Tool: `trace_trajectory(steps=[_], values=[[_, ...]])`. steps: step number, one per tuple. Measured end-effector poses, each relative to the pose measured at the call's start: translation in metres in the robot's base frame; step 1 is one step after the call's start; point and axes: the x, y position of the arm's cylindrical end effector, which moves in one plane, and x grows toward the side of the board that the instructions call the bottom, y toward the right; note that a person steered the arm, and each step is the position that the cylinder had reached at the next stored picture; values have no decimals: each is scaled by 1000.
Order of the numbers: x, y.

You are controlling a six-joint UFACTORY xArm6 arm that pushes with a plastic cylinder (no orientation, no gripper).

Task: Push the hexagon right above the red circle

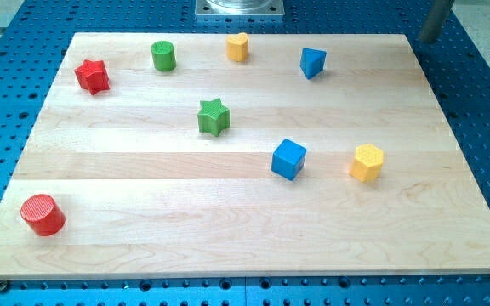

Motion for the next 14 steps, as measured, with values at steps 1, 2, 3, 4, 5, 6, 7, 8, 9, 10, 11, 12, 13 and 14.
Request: trace_trajectory(steps=[1,2,3,4,5,6,7,8,9,10,11,12,13,14], values=[[-8,0],[30,-87],[103,-142],[119,-140],[119,-140],[119,-140],[119,-140],[119,-140],[118,-139],[123,-139],[200,-111],[266,-87],[275,-110],[290,-174]])
